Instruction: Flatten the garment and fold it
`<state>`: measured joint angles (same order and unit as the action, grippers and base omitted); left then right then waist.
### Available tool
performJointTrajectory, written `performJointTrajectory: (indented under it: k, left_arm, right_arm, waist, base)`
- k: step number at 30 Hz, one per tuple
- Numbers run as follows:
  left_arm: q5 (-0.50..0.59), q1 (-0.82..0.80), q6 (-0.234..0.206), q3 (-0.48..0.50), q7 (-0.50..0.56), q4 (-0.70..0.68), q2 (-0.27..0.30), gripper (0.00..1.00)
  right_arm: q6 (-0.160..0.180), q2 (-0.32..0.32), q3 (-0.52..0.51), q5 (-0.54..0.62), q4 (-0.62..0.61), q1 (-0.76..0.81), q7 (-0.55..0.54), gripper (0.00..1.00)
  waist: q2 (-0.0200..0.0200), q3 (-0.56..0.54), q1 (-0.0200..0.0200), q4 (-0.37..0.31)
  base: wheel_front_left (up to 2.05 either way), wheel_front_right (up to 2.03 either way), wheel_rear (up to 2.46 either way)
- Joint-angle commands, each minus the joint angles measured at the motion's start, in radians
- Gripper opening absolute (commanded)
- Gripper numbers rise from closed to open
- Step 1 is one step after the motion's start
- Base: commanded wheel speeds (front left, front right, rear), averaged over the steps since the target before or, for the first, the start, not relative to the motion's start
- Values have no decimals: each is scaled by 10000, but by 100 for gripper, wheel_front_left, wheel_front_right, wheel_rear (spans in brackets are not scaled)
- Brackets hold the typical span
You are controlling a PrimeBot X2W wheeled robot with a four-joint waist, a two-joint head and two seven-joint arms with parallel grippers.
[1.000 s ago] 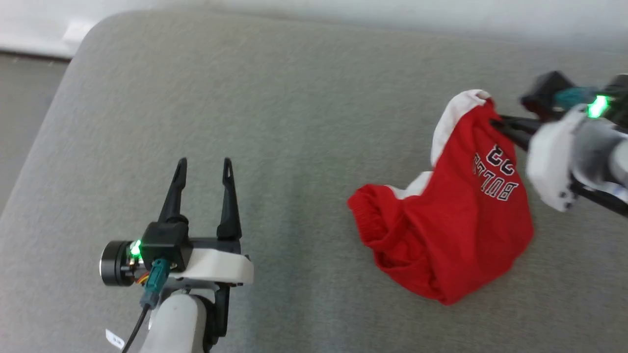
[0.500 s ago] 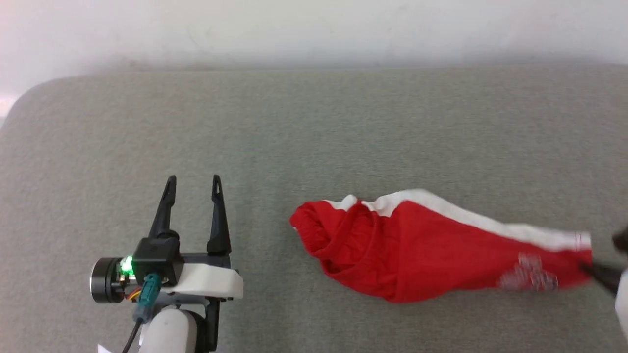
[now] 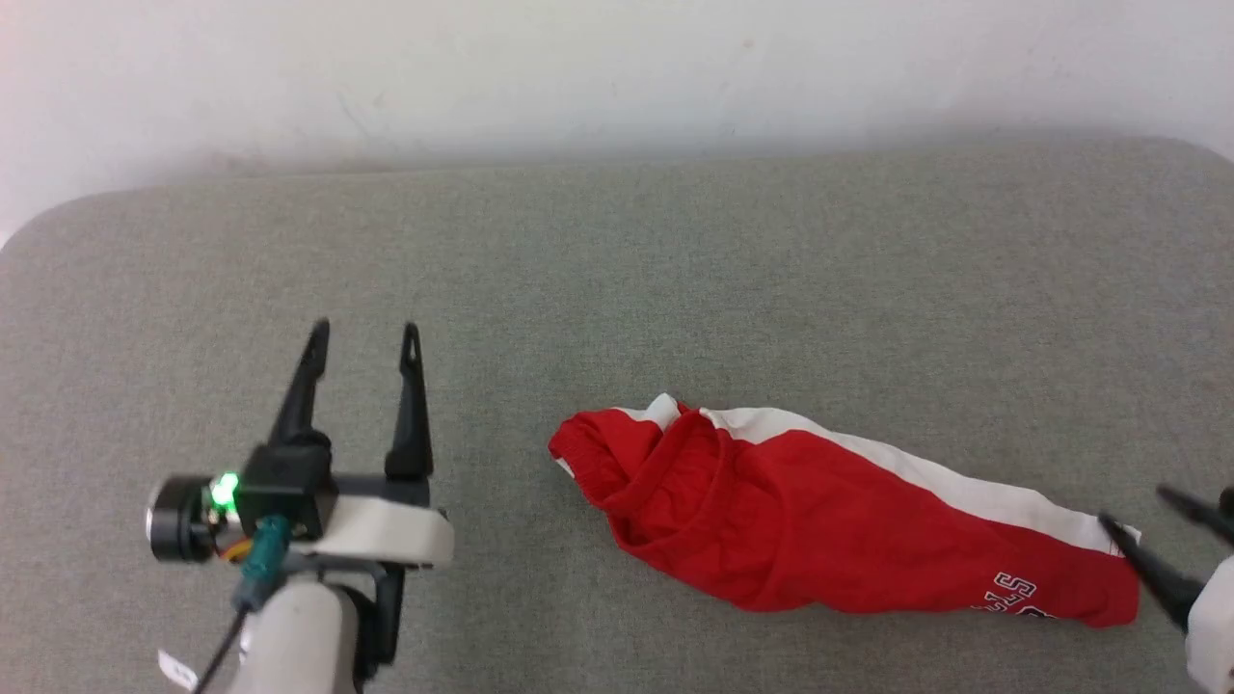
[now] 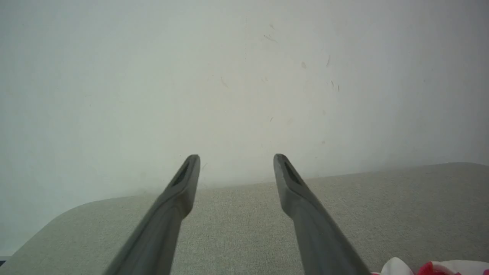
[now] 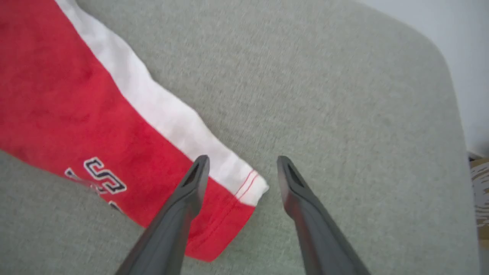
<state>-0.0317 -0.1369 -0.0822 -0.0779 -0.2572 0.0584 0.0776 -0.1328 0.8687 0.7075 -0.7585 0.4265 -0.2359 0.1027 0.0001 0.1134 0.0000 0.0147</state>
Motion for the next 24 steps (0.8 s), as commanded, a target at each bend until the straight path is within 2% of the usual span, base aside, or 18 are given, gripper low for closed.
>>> performJointTrajectory:
  k: [1, 5, 9, 12, 15, 17, 21, 24]
  left_arm:
    - [99, -430, 129, 99, -45, -48, 193, 100]
    - [220, -1318, 597, 70, -45, 226, 746, 100]
    - [234, -2558, 1354, -214, 51, 1373, 1271, 100]
    - [162, -3654, 1819, -645, 759, 2149, 1559, 100]
    - [-310, -4656, 2073, -1285, 1820, 2952, 1756, 100]
    - [-740, -5253, 2114, -1978, 2537, 3370, 1897, 100]
    - [-2220, -6375, 2124, -4245, 3874, 3871, 2394, 100]
    - [-3438, -7115, 2125, -5910, 4935, 4056, 2803, 100]
  right_arm:
    - [21, -157, -572, 390, -154, 118, 220, 100]
    - [21, -741, -2537, 1669, -851, 475, 580, 100]
    - [21, -1876, -4593, 3351, -1833, 970, 847, 100]
    - [21, -2971, -5656, 4470, -2790, 1447, 906, 100]
    - [21, -3974, -6459, 5504, -3657, 1779, 1039, 100]
    - [21, -4584, -6860, 6057, -4143, 1909, 1186, 100]
    - [21, -5614, -7385, 6799, -4847, 2030, 1451, 100]
    - [21, -6131, -7487, 7151, -5122, 2070, 1544, 100]
  waist:
    - [-1, -135, 0, -26]
    - [-1, -252, 0, -12]
    - [-1, -324, 0, -31]
    - [-1, -306, 0, -62]
    - [-1, -208, 0, -135]
    - [-1, -117, 0, -200]
    - [-1, 128, 0, -365]
    - [-1, 339, 0, -553]
  base:
    - [0, 0, 0]
    - [0, 0, 0]
    - [0, 0, 0]
    - [0, 0, 0]
    - [0, 0, 0]
    - [0, 0, 0]
    - [0, 0, 0]
    - [0, 0, 0]
